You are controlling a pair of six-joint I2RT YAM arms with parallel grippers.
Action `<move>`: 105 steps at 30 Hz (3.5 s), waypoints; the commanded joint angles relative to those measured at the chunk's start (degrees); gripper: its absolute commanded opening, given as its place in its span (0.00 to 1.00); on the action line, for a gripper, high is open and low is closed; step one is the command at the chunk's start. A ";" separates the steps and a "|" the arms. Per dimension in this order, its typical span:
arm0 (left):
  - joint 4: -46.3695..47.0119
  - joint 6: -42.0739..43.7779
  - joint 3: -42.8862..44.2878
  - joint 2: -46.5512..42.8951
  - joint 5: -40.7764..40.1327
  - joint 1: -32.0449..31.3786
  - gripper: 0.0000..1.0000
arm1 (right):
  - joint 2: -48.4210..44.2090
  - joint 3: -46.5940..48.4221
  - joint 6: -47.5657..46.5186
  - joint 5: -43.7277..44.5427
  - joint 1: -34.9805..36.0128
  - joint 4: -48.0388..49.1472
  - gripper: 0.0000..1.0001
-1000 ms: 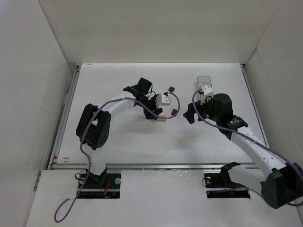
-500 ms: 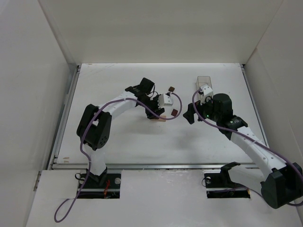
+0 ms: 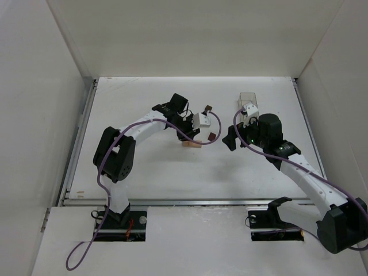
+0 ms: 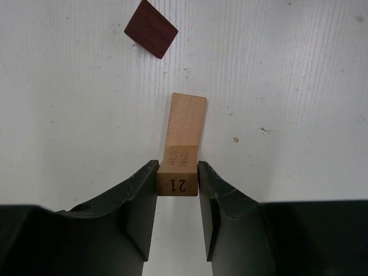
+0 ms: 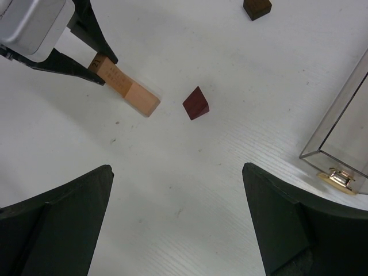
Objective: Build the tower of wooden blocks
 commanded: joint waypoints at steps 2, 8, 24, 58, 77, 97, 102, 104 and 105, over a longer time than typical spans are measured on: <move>-2.05 1.50 1.25 -2.92 0.82 -0.30 0.28 | 0.05 2.13 -0.49 -0.74 -0.37 1.19 1.00; -2.67 4.40 1.25 -2.92 1.88 -0.30 0.12 | 0.05 2.13 -0.49 -0.74 -0.37 1.19 1.00; -5.40 9.59 3.45 -1.86 6.01 -0.30 0.08 | 0.05 2.13 -0.49 -0.74 -0.37 1.19 1.00; -3.64 7.74 2.31 -0.19 4.95 -0.30 0.08 | 0.05 2.13 -1.02 -0.74 -0.37 1.19 1.00; -2.50 7.22 0.73 -0.19 4.43 -0.82 0.11 | 0.05 2.13 -1.02 -0.74 -0.37 0.66 1.00; -1.44 6.69 0.20 -0.19 3.90 -0.82 0.11 | 0.05 2.13 -1.02 -0.74 -0.37 0.66 1.00; -1.44 7.31 0.20 -0.19 3.90 -0.82 0.11 | 0.05 2.13 -1.02 -0.74 -0.37 0.66 1.00; -1.97 7.83 0.20 -0.19 3.90 -0.82 0.11 | 0.05 2.13 -1.02 -0.74 -0.37 0.66 1.00; -1.97 7.83 0.20 -0.19 3.38 -0.82 0.12 | 0.05 2.13 -1.02 -0.74 -0.37 0.66 1.00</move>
